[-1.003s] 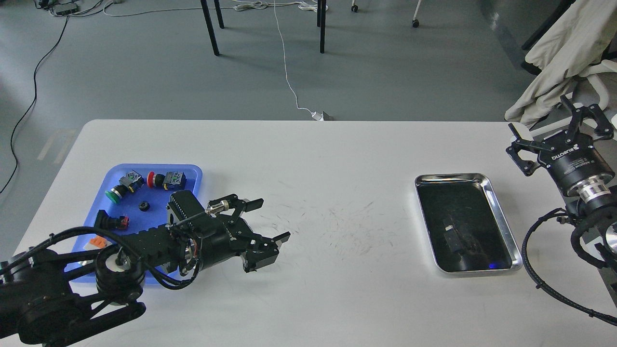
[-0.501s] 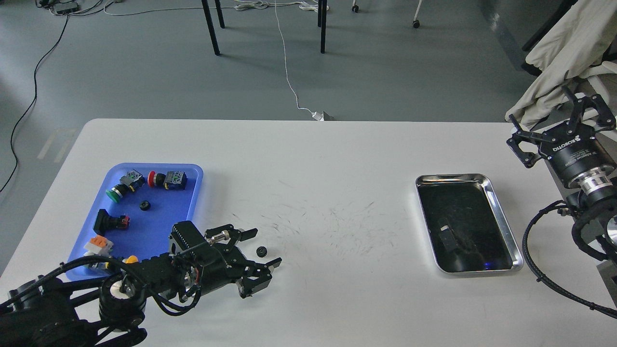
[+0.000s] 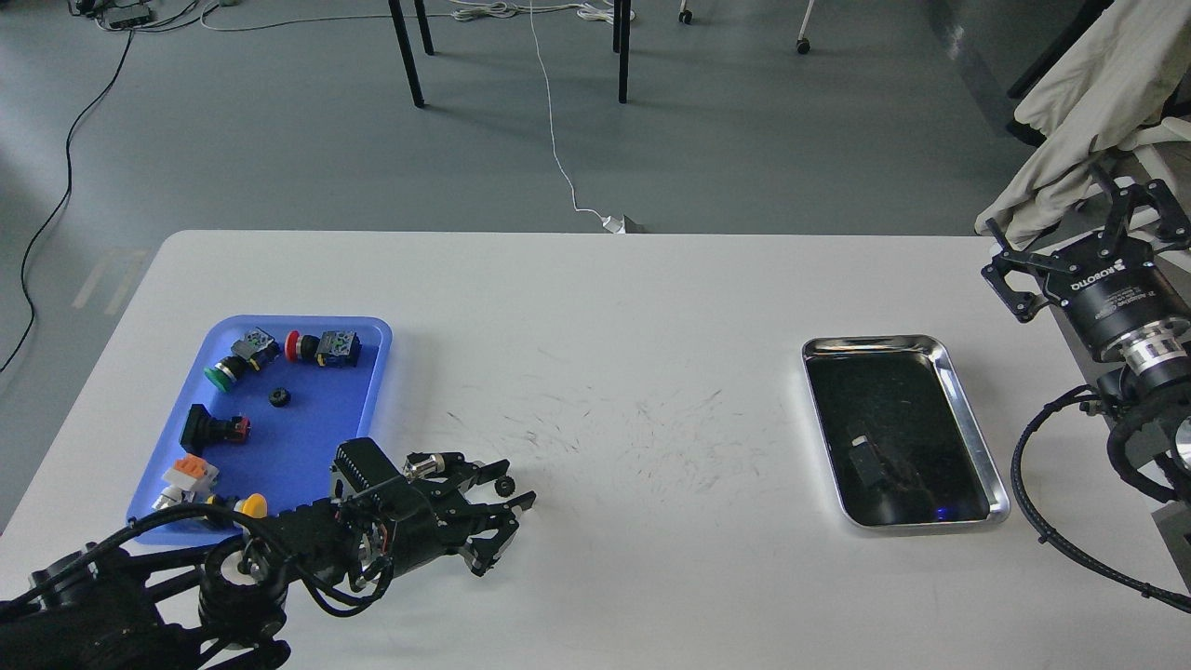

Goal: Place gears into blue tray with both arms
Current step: 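Reach the left gripper to the black part and grasp it, then carry the black part into the blue tray and release it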

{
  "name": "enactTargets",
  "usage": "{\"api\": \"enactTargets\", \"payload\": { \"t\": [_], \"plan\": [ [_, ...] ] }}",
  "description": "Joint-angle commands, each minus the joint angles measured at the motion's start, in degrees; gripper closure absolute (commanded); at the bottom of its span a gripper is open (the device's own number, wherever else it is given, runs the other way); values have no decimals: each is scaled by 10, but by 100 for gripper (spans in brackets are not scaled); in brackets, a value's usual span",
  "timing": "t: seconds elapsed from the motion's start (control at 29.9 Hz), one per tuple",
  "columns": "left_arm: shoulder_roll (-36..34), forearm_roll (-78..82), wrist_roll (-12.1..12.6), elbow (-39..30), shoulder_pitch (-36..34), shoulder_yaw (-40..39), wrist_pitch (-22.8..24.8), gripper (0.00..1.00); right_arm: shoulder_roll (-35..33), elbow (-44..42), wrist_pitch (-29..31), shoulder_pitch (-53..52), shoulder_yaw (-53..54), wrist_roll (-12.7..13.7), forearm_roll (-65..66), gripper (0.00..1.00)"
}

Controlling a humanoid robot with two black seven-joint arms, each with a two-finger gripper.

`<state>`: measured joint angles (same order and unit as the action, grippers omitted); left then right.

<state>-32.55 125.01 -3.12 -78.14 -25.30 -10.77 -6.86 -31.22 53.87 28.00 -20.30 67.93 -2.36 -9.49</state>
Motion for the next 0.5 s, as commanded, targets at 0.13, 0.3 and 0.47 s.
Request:
{"api": "enactTargets", "payload": {
  "t": [0.13, 0.3, 0.47],
  "plan": [
    [-18, 0, 0, -19, 14, -25, 0, 95, -1, 3, 0, -1, 2, 0, 0, 2],
    [-81, 0, 0, -89, 9, -74, 2, 95, -2, 4, 0, -10, 4, 1, -1, 2],
    [-184, -5, -14, -121, 7, -117, 0, 95, -2, 4, 0, -18, 3, 1, -1, 2]
  ]
}}
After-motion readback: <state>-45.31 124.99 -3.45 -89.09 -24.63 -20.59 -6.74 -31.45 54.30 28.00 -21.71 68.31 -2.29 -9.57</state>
